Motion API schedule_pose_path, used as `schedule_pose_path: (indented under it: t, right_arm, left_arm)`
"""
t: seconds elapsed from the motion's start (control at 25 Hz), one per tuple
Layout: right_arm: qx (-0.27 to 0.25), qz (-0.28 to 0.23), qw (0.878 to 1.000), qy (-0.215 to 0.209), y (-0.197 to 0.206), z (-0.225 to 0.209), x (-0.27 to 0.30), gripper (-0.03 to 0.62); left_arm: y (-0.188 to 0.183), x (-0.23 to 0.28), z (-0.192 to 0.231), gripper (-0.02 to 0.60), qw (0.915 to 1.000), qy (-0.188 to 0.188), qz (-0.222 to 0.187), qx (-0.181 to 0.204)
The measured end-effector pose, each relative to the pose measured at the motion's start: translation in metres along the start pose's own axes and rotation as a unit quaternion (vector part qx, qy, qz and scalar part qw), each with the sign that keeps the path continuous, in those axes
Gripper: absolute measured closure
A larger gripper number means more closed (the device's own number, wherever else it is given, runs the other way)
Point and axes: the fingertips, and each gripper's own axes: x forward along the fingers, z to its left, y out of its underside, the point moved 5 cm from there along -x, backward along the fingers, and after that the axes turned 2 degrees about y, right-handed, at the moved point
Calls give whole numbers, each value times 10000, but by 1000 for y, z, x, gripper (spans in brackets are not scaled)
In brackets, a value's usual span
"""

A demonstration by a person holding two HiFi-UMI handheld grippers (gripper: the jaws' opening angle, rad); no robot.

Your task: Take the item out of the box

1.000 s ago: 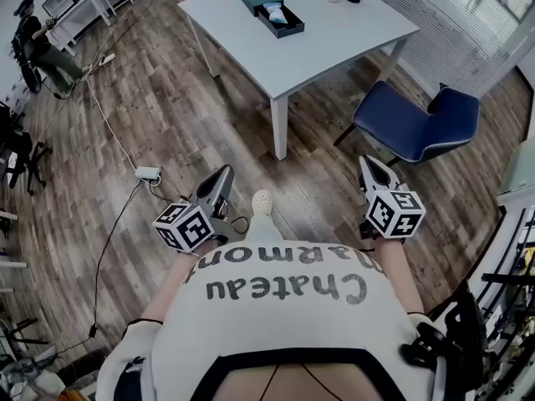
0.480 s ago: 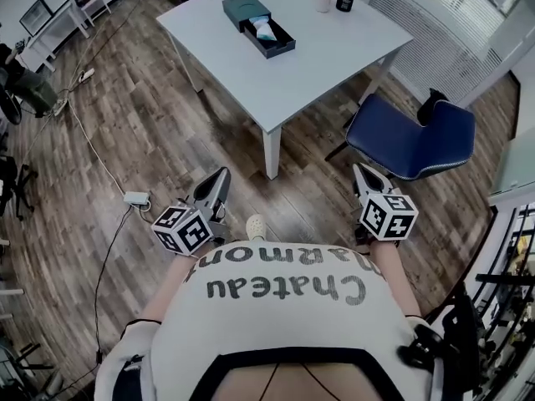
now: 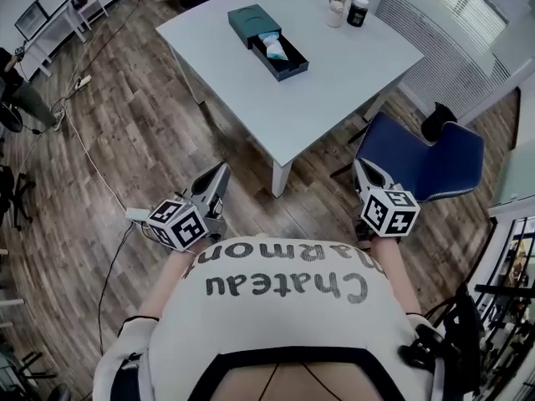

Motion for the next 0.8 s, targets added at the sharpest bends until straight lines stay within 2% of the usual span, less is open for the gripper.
schedule_pose_path:
  t: [0.44, 0.8]
  right_arm:
    - [-66, 87, 9999, -46, -24, 31, 71, 595]
    - [-17, 151, 9998, 120, -22, 31, 91, 595]
  left_arm:
    - [-36, 18, 63, 591, 9999, -28, 131, 12]
    - [-42, 30, 91, 591, 9999, -22, 123, -38]
